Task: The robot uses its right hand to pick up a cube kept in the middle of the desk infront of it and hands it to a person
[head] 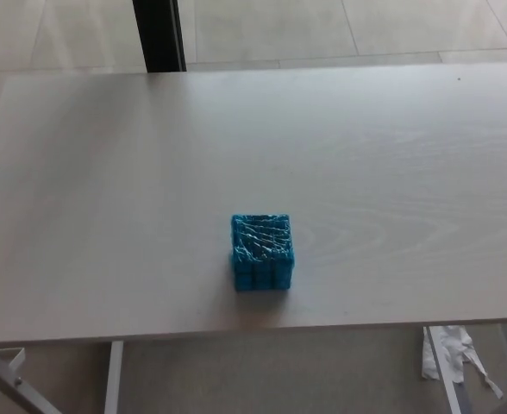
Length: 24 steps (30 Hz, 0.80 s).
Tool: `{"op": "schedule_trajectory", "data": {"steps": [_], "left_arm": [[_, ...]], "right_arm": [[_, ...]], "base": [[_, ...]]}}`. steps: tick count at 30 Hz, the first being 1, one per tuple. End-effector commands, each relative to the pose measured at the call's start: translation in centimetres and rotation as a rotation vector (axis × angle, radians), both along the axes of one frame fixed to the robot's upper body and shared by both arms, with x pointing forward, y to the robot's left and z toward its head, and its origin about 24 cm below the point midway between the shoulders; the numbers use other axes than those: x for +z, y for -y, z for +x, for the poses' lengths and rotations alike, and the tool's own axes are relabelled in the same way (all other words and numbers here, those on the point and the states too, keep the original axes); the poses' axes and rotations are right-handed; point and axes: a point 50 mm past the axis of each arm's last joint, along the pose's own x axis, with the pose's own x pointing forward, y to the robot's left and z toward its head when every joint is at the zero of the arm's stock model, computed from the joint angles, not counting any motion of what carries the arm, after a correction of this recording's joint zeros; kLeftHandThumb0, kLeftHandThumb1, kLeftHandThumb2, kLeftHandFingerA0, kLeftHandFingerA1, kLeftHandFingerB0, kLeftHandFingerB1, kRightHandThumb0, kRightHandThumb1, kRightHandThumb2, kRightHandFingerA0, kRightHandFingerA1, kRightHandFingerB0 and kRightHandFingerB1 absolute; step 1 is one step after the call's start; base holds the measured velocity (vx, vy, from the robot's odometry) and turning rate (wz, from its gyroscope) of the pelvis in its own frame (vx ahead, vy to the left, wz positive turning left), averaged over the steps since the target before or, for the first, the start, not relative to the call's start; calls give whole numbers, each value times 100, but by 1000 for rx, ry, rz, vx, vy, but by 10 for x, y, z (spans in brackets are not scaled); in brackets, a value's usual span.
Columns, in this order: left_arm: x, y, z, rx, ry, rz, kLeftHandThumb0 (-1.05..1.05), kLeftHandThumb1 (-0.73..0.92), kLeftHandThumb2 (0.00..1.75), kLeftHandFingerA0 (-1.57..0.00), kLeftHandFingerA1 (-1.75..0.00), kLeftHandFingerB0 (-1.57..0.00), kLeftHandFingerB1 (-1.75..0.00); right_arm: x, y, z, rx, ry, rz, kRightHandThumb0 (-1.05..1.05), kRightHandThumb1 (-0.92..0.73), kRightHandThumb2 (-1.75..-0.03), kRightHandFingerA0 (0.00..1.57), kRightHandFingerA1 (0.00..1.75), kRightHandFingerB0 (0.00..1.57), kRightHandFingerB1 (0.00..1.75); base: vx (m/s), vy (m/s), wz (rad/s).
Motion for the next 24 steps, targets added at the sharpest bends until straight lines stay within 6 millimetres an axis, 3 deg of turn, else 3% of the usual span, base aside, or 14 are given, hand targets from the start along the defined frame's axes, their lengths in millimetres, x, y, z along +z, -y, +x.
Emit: {"op": "schedule_trajectory", "data": {"steps": [1, 2, 3, 5, 6, 11, 12, 13, 14, 15, 18, 19, 20, 24], "left_arm": [[16, -17, -4, 147, 115, 29, -105, 32, 99, -64, -159, -17, -147], [16, -17, -4, 152, 117, 30, -104, 32, 102, -66, -166, -24, -144], [16, -17, -4, 148, 119, 30, -105, 31, 118, -71, -143, -32, -114], [16, -18, -5, 140, 94, 44, -105, 31, 117, -68, -140, -26, -109], [16, -18, -5, 137, 93, 46, -105, 37, 95, -54, -171, -17, -140], [13, -16, -6, 151, 105, 40, -105, 36, 95, -52, -163, -12, -144], [13, -16, -6, 154, 104, 44, -105, 30, 117, -67, -141, -23, -108], [14, -16, -6, 157, 108, 45, -105, 32, 117, -71, -142, -21, -106], [13, -16, -7, 155, 104, 43, -105, 38, 95, -64, -159, -8, -150], [13, -15, -7, 149, 100, 46, -105, 41, 96, -58, -167, -10, -142], [13, -15, -7, 151, 104, 48, -105, 38, 119, -65, -138, -27, -107], [13, -15, -7, 155, 104, 50, -105, 43, 96, -54, -158, -8, -150], [12, -15, -6, 158, 106, 47, -105, 40, 120, -60, -133, -25, -104], [12, -14, -2, 150, 114, 33, -105, 39, 119, -63, -132, -11, -94]], "right_arm": [[17, 17, -5, -105, 169, -17, -59, -43, -81, 110, 140, 38, 49], [17, 18, -7, -115, 168, -15, -70, -48, -78, 97, 138, 38, 44], [17, 18, -9, -119, 161, -15, -62, -44, -81, 111, 142, 38, 49], [18, 20, -10, -126, 157, -18, -56, -42, -84, 118, 141, 34, 50], [18, 20, -10, -131, 153, -21, -57, -52, -60, 92, 165, 41, 35], [25, 27, -9, -196, 211, -8, -59, -42, -83, 118, 142, 35, 50], [28, 29, -6, -229, 244, -4, -64, -43, -83, 113, 142, 36, 49], [43, 34, 9, -223, 354, -29, -66, -44, -82, 111, 144, 35, 47], [51, 37, 14, -224, 404, -29, -60, -50, -58, 88, 142, 40, 35], [60, 38, 22, -197, 456, -34, -66, -45, -81, 104, 138, 35, 46], [79, 38, 44, -135, 535, -53, -64, -50, -59, 102, 154, 42, 36], [89, 35, 56, -85, 595, -51, -63, -52, -58, 100, 155, 42, 35], [103, 28, 76, -14, 644, -72, -61, -51, -59, 105, 146, 37, 33], [143, -1, 122, 210, 841, -65, -75, -39, -79, 111, 94, 39, 45]], "base": [[0, 0, 0], [0, 0, 0], [0, 0, 0], [0, 0, 0], [0, 0, 0], [0, 0, 0], [0, 0, 0], [0, 0, 0], [0, 0, 0], [0, 0, 0], [0, 0, 0], [0, 0, 0], [0, 0, 0], [0, 0, 0]]}}
